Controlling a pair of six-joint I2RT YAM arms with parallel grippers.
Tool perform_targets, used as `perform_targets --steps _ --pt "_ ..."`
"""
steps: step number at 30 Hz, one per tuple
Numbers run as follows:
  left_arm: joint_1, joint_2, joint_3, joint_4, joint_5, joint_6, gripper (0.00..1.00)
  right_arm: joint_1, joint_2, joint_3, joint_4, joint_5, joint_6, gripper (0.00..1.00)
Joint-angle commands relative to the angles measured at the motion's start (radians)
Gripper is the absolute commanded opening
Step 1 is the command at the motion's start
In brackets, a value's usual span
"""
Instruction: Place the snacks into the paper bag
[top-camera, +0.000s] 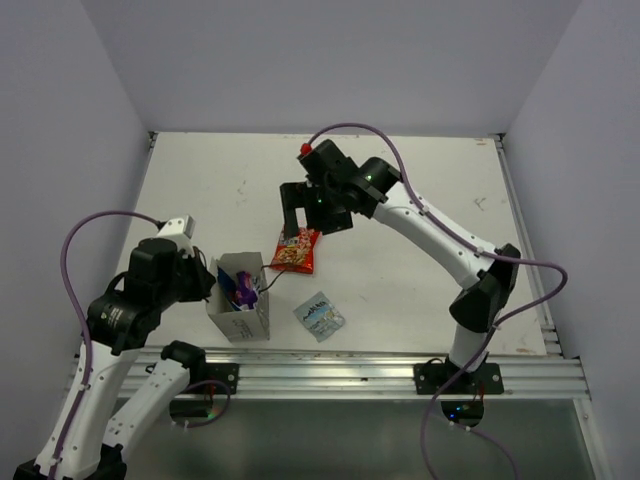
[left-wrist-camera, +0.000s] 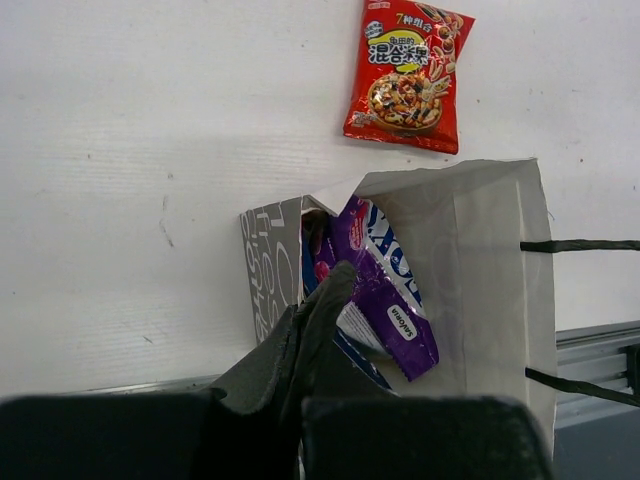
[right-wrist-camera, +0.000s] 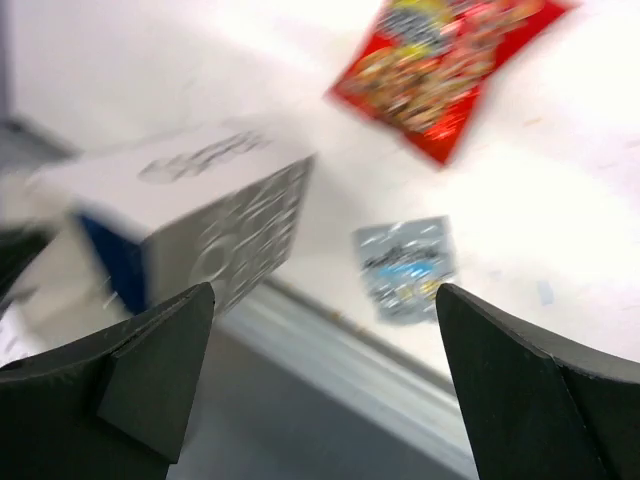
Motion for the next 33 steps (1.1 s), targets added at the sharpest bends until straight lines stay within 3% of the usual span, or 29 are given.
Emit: perform_targets --steps 1,9,19,20,21,23,24,26,29,33 --pt "-0.001 0.009 0.020 0.056 0.008 0.015 0.00 -0.073 0.054 -0.063 0.115 0.162 -0.092 0.97" --pt "-0.001 0.019 0.029 0.060 0.008 0.007 0.00 -0.112 0.358 -0.016 0.175 0.224 -0.159 0.96" --pt "-0.001 0.026 0.035 0.053 -0.003 -0.002 0.00 -0.115 0.532 0.033 0.233 0.217 -0.190 0.93" --pt "-0.001 0.029 0.034 0.051 -0.004 -0.003 0.00 -0.115 0.539 0.036 0.239 0.207 -0.183 0.87" --pt "-0.001 0.030 0.034 0.051 -0.003 0.000 0.00 -0.115 0.541 0.030 0.253 0.204 -0.176 0.68" --pt "-0.001 0.035 0.034 0.051 -0.003 -0.002 0.00 -0.115 0.541 0.020 0.264 0.186 -0.170 0.51" --pt "-0.001 0.036 0.032 0.053 -0.004 -0.002 0.00 -0.113 0.541 0.013 0.268 0.181 -0.172 0.37" --pt "-0.001 0.039 0.034 0.054 -0.004 0.000 0.00 -0.115 0.552 0.007 0.267 0.170 -0.176 0.31" --pt "-0.001 0.041 0.032 0.056 -0.006 0.001 0.00 -0.115 0.555 -0.014 0.266 0.179 -0.176 0.00" --pt "-0.001 0.041 0.029 0.060 -0.003 0.003 0.00 -0.113 0.498 -0.026 0.241 0.204 -0.192 0.00"
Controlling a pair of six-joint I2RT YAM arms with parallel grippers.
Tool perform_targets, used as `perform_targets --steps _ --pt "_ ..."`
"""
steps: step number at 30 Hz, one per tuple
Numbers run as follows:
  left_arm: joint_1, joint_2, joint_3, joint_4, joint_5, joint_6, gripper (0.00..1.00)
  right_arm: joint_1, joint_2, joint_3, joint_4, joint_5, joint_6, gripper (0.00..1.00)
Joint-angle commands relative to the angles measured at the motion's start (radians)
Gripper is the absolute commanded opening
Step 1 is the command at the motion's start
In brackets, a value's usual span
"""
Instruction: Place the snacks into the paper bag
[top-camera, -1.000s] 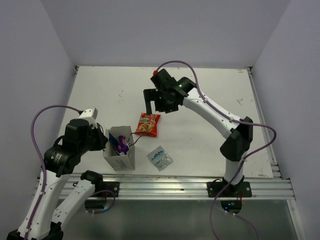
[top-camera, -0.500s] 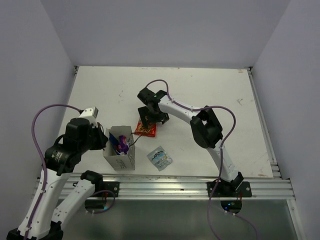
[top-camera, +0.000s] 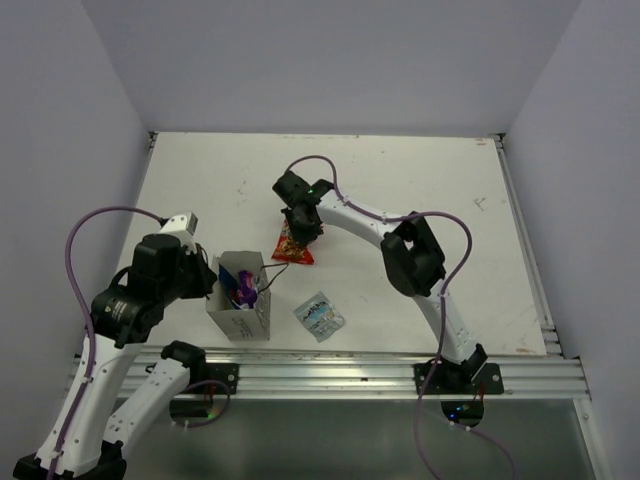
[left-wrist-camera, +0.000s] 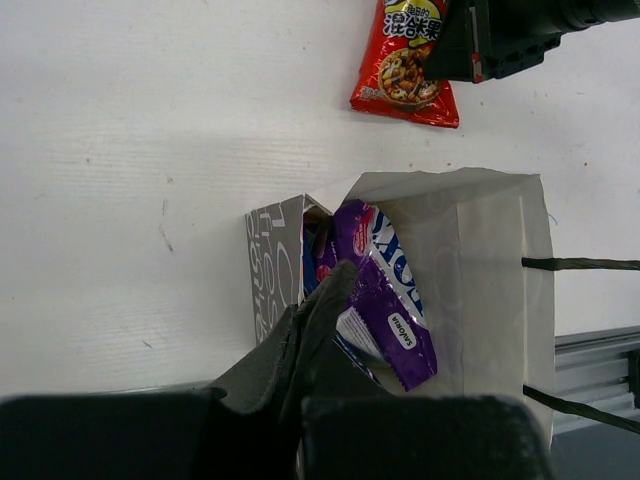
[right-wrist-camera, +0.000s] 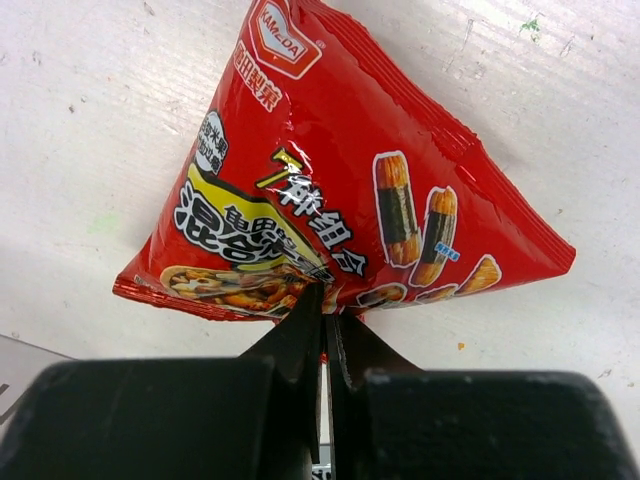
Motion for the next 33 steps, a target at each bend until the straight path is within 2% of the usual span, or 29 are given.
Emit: perform_targets --steps 1,4,7,12,15,21,28,33 --pt "-0.001 0.006 0.027 0.041 0.004 0.004 0.00 -0.001 -0.048 -0.021 -0.025 0.037 -0.034 0.00" --pt "-0.001 0.003 0.021 0.044 0.007 0.002 0.00 0.016 -0.188 0.011 -0.061 0.049 -0.067 0.00" --pt "-0.001 0.005 0.010 0.052 0.012 0.004 0.00 0.069 -0.310 0.114 -0.127 0.081 -0.097 0.00" --pt "-0.001 0.012 0.009 0.062 0.034 0.008 0.00 0.193 -0.339 0.414 -0.308 0.075 -0.120 0.00" --pt "-0.001 0.017 0.009 0.066 0.041 0.013 0.00 0.255 -0.335 0.494 -0.342 0.014 -0.103 0.00" --pt "-0.001 0.015 0.013 0.067 0.050 0.011 0.00 0.365 -0.339 0.423 -0.339 -0.042 -0.075 0.00" --pt "-0.001 -0.003 0.021 0.059 0.050 0.005 0.00 0.426 -0.301 0.305 -0.325 -0.063 -0.097 0.00" --pt "-0.001 -0.014 0.023 0.055 0.047 0.002 0.00 0.432 -0.230 0.360 -0.390 -0.077 -0.109 0.00"
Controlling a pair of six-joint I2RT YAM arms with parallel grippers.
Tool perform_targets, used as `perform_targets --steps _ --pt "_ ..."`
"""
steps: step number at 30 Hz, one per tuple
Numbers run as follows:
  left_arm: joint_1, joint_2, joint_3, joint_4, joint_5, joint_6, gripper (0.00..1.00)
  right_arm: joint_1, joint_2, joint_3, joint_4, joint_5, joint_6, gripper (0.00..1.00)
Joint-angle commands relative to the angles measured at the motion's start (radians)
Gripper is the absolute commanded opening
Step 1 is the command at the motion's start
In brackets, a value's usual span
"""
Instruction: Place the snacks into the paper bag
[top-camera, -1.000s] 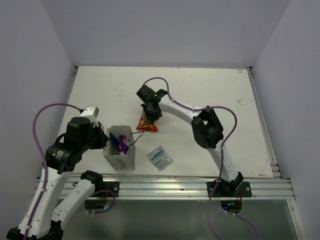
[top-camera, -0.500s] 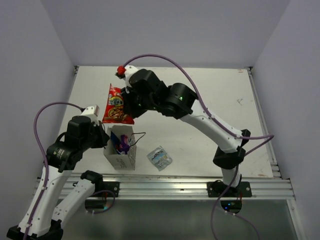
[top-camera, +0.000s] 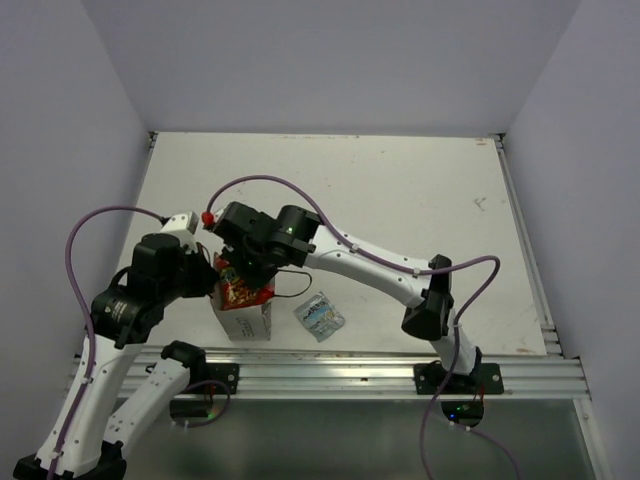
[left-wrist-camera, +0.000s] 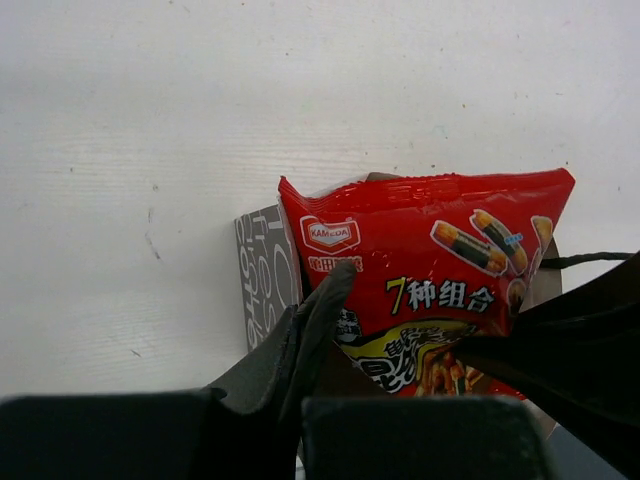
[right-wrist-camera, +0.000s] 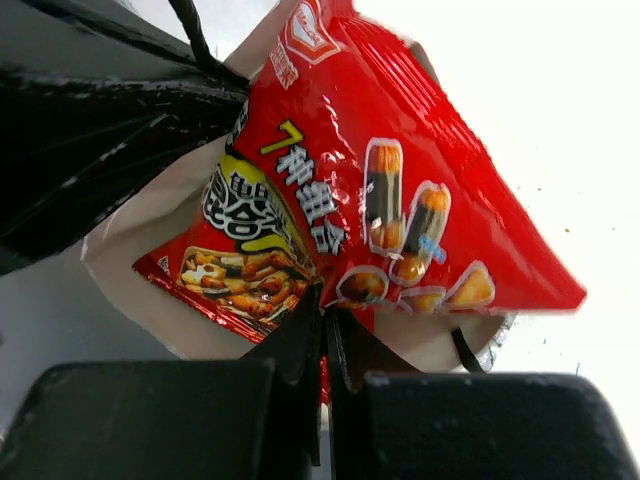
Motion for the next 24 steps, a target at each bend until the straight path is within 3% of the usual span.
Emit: perform_targets --steps 1,12,13,14,15,16,18,20,24 --pt "-0.001 -0.012 0.023 0.036 0.022 0.004 0.00 0.012 0.043 0.078 -0.087 -0.025 -0.036 0.00" --pt "-0.001 -0.020 0.021 0.036 0.024 0.013 0.00 0.038 0.098 0.147 -0.262 0.001 -0.063 0.00" --pt "-0.001 -0.020 0.019 0.033 0.026 0.014 0.00 0.040 0.092 0.151 -0.266 0.015 -0.061 0.05" --pt "-0.001 -0.024 0.018 0.033 0.027 0.014 0.00 0.041 0.072 0.156 -0.266 0.020 -0.057 0.17" --pt "-0.001 -0.024 0.016 0.033 0.030 0.014 0.00 0.040 0.062 0.167 -0.264 0.023 -0.053 0.49" --pt "-0.001 -0.024 0.015 0.034 0.032 0.016 0.00 0.041 0.051 0.203 -0.264 0.025 -0.044 0.59" --pt "-0.001 -0.023 0.016 0.033 0.032 0.019 0.00 0.041 0.026 0.256 -0.263 0.018 -0.020 0.68" --pt "-0.001 -0.020 0.018 0.034 0.033 0.023 0.00 0.041 -0.004 0.302 -0.252 0.012 0.006 0.69" --pt "-0.001 -0.018 0.016 0.034 0.044 0.028 0.00 0.041 -0.182 0.193 -0.166 0.040 0.081 0.73"
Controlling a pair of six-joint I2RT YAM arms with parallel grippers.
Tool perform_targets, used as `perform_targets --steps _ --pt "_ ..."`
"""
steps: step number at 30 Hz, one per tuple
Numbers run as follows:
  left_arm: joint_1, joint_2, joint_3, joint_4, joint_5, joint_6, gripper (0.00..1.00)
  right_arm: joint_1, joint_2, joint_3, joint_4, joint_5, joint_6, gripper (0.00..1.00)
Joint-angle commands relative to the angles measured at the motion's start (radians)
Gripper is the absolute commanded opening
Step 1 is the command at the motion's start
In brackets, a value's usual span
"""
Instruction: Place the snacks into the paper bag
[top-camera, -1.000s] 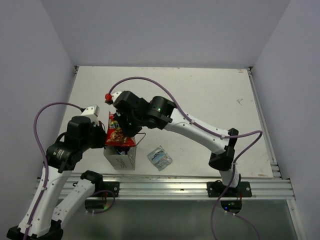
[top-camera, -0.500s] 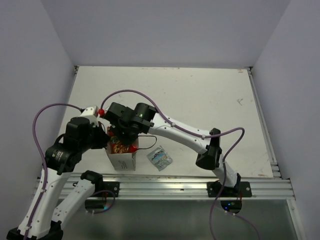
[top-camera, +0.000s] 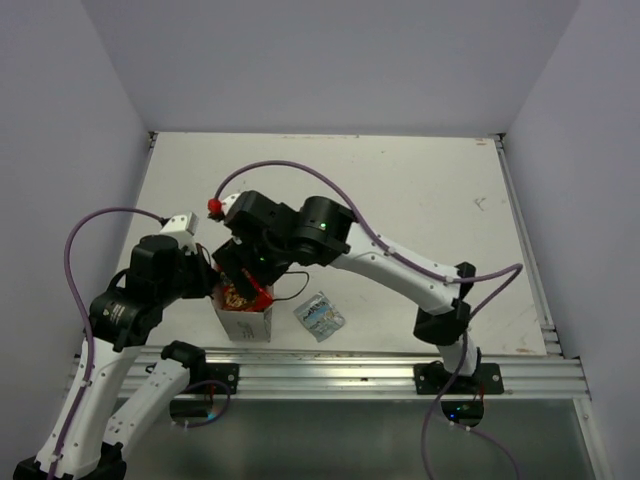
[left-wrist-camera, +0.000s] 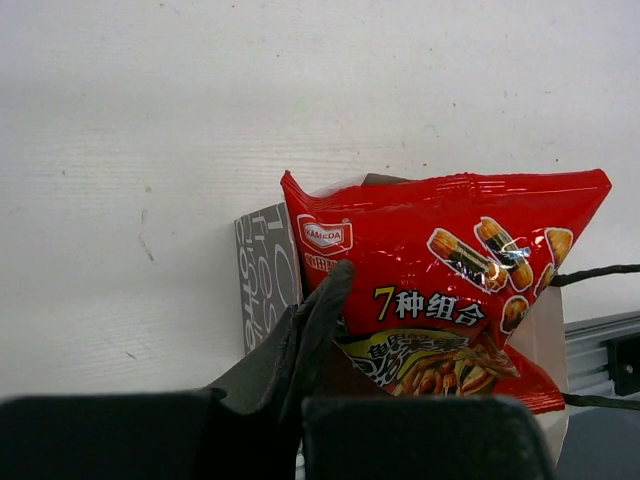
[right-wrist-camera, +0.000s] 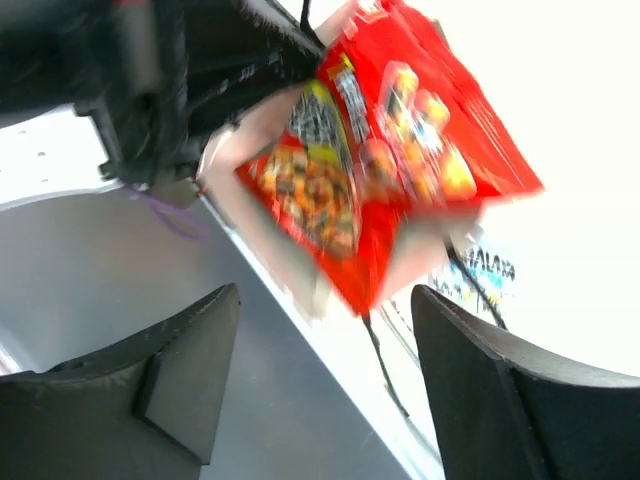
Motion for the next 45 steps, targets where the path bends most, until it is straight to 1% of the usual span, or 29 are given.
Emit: perform_targets --steps 1,6,7,9,10,12,13,14,16,18,20,24,25,26,27,30,32,35,36,38,39,41,42,44,45 --pt "-0.001 -0.003 0.015 0.034 0.028 0.027 0.00 0.001 -0.213 -0.084 0.014 0.040 0.067 0.74" --pt "-0.001 0.002 0.024 0.029 0.032 0.040 0.00 0.002 -0.289 -0.252 0.008 0.150 0.095 0.75" --pt "-0.001 0.005 0.026 0.026 0.031 0.042 0.00 0.002 -0.310 -0.319 0.011 0.182 0.102 0.75" --pt "-0.001 0.002 0.028 0.022 0.031 0.042 0.00 0.002 -0.335 -0.400 0.029 0.207 0.122 0.75" --pt "-0.001 0.000 0.028 0.020 0.032 0.043 0.00 0.002 -0.374 -0.518 0.075 0.207 0.130 0.75" --pt "-0.001 -0.009 0.023 0.017 0.031 0.042 0.00 0.001 -0.425 -0.661 0.153 0.206 0.154 0.75" --pt "-0.001 -0.009 0.023 0.015 0.031 0.040 0.00 0.002 -0.448 -0.806 0.235 0.195 0.164 0.75" --pt "-0.001 -0.012 0.021 0.014 0.029 0.040 0.00 0.002 -0.489 -0.874 0.273 0.199 0.180 0.75" --pt "-0.001 -0.015 0.020 0.006 0.023 0.040 0.00 0.002 -0.513 -1.004 0.342 0.212 0.197 0.75" --pt "-0.001 -0.014 0.023 -0.008 0.014 0.042 0.00 0.001 -0.526 -1.028 0.354 0.236 0.220 0.75" --pt "-0.001 -0.014 0.021 -0.018 0.006 0.043 0.00 0.002 -0.530 -0.988 0.342 0.264 0.225 0.74" --pt "-0.001 -0.020 0.024 -0.020 0.009 0.042 0.00 0.002 -0.491 -0.777 0.252 0.328 0.187 0.74" --pt "-0.001 -0.020 0.024 -0.020 0.009 0.042 0.00 0.002 -0.482 -0.666 0.218 0.342 0.176 0.74" --pt "-0.001 -0.020 0.024 -0.021 0.009 0.042 0.00 0.002 -0.458 -0.610 0.206 0.356 0.152 0.74" --pt "-0.001 -0.020 0.024 -0.020 0.009 0.042 0.00 0.001 -0.444 -0.506 0.198 0.356 0.138 0.74" --pt "-0.001 -0.020 0.023 -0.014 0.014 0.040 0.00 0.002 -0.373 -0.361 0.170 0.380 0.079 0.75" --pt "-0.001 -0.018 0.021 -0.009 0.017 0.039 0.00 -0.001 -0.346 -0.333 0.149 0.385 0.063 0.75" --pt "-0.001 -0.017 0.027 -0.009 0.015 0.037 0.00 -0.001 -0.350 -0.396 0.156 0.371 0.101 0.75" --pt "-0.001 -0.020 0.029 -0.009 0.014 0.037 0.00 -0.001 -0.368 -0.489 0.172 0.374 0.114 0.75" --pt "-0.001 -0.026 0.028 -0.009 0.012 0.034 0.00 -0.002 -0.449 -0.594 0.230 0.403 0.159 0.75" --pt "-0.001 -0.028 0.026 -0.011 0.012 0.033 0.00 -0.013 -0.473 -0.688 0.245 0.411 0.173 0.75" --pt "-0.001 -0.032 0.021 -0.012 0.014 0.030 0.00 -0.027 -0.549 -0.778 0.281 0.425 0.228 0.75" --pt "-0.001 -0.034 0.018 -0.014 0.014 0.030 0.00 -0.047 -0.575 -0.863 0.308 0.423 0.242 0.75" --pt "-0.001 -0.031 0.017 -0.014 0.015 0.030 0.00 -0.064 -0.636 -0.951 0.340 0.405 0.274 0.75" --pt "-0.001 -0.026 0.017 -0.014 0.015 0.031 0.00 -0.086 -0.649 -1.038 0.369 0.393 0.280 0.75"
